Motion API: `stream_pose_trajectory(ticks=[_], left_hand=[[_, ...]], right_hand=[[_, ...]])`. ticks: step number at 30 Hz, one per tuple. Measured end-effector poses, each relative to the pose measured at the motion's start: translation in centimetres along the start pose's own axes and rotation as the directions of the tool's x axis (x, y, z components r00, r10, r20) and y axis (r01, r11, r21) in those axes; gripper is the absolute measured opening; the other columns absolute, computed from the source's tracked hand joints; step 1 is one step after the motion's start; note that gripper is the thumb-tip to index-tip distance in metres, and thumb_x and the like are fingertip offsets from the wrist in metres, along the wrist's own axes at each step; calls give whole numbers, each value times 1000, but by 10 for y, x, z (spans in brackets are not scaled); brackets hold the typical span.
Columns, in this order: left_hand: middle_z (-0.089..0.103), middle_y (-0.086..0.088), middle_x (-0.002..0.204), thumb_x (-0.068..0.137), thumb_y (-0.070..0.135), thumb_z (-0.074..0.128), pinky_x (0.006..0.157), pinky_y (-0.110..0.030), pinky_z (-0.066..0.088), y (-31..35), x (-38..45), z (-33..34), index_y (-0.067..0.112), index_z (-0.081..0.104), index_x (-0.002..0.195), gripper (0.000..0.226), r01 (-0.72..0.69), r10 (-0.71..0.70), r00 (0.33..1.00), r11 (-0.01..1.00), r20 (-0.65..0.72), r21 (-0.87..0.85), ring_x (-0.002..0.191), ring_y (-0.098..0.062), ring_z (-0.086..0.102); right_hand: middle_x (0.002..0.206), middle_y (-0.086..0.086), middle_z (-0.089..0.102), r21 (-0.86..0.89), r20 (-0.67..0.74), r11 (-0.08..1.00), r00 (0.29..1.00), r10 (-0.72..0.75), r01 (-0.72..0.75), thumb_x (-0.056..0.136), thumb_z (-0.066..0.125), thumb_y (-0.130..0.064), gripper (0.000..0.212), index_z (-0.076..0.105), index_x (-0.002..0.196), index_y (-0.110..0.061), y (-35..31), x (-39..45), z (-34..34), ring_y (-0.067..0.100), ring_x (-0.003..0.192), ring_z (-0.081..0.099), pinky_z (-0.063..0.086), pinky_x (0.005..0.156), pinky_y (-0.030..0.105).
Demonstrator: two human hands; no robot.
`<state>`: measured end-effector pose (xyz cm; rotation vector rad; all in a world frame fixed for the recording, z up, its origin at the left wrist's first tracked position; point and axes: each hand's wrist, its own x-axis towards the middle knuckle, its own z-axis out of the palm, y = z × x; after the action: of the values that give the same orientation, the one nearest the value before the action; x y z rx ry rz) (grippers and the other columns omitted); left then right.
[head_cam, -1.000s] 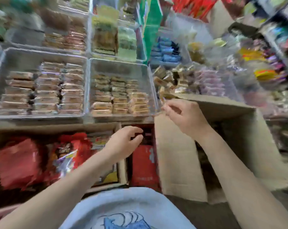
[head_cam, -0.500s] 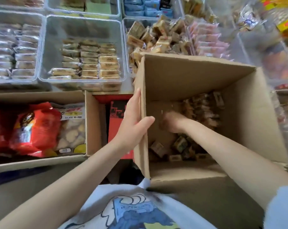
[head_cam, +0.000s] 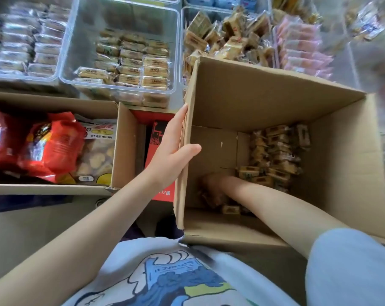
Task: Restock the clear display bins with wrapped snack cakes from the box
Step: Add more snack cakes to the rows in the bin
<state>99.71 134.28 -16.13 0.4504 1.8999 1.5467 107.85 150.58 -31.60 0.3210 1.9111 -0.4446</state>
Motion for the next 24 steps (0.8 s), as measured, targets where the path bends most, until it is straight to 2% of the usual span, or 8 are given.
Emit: stream_pose_trajectory(ticks=[6, 9, 12, 13, 15, 18, 21, 24], left_hand=[[18, 19, 165, 76, 49, 55, 124, -49, 22, -1, 1, -2, 41, 15, 157, 91, -17, 17, 1000, 1000, 14, -14, 150, -2, 20], [16, 21, 164, 80, 47, 57, 124, -49, 23, 1, 2, -4, 45, 13, 156, 88, 1, 0, 999, 1000, 39, -18, 149, -1, 19], [18, 22, 163, 85, 53, 59, 121, -47, 29, 1, 6, -14, 47, 14, 156, 85, -2, 0, 996, 1000, 84, 25, 148, -2, 21], [19, 22, 163, 89, 52, 60, 119, -40, 32, 0, 7, -19, 47, 15, 156, 81, -10, 6, 996, 999, 89, 44, 146, -1, 23], [21, 18, 163, 98, 46, 59, 106, -18, 34, -3, 9, -33, 44, 20, 156, 70, -12, 7, 997, 998, 71, 66, 138, 3, 28], [30, 13, 160, 99, 42, 59, 94, -8, 35, -7, 19, -67, 39, 27, 154, 64, -21, 20, 1000, 997, 20, 71, 137, -1, 34], [38, 15, 151, 92, 46, 63, 110, -30, 40, -5, 29, -118, 32, 35, 152, 68, -41, 46, 998, 989, -31, 142, 140, -6, 36], [45, 7, 142, 76, 57, 57, 114, -43, 40, -12, 37, -185, 22, 42, 149, 82, -35, 60, 992, 976, -112, 213, 139, -12, 40]], right_hand=[[139, 7, 55, 147, -171, 987, 985, -34, 59, 91, 70, -28, 66, 40, 148, -16, -1, -45, -65, 25, 120, 56, 47, 92, 32], [129, 8, 62, 381, -325, 906, 944, -54, 183, 92, 65, -30, 48, 51, 137, -20, 8, -83, -115, 22, 105, 65, 55, 83, 32], [117, 16, 66, 704, -509, 510, 852, -125, 495, 95, 60, -22, 30, 54, 123, -14, 9, -139, -147, 24, 90, 68, 57, 72, 33], [117, 17, 66, 734, -567, 343, 807, -164, 586, 93, 62, -21, 36, 51, 125, -10, 5, -155, -154, 25, 91, 69, 57, 72, 33], [121, 20, 65, 708, -659, 162, 725, -198, 688, 91, 69, -21, 48, 47, 130, -5, -6, -177, -162, 30, 101, 68, 59, 81, 38], [120, 19, 67, 574, -759, 311, 635, -144, 758, 85, 74, -19, 44, 55, 123, -7, -51, -188, -174, 28, 107, 67, 54, 86, 38], [101, 12, 69, 370, -844, 586, 524, -112, 721, 88, 75, -19, 25, 61, 107, -11, -114, -179, -189, 16, 87, 67, 54, 74, 27], [90, -1, 67, 138, -878, 803, 446, -172, 579, 85, 77, -27, 23, 59, 98, -20, -178, -157, -209, 15, 81, 64, 51, 74, 31]])
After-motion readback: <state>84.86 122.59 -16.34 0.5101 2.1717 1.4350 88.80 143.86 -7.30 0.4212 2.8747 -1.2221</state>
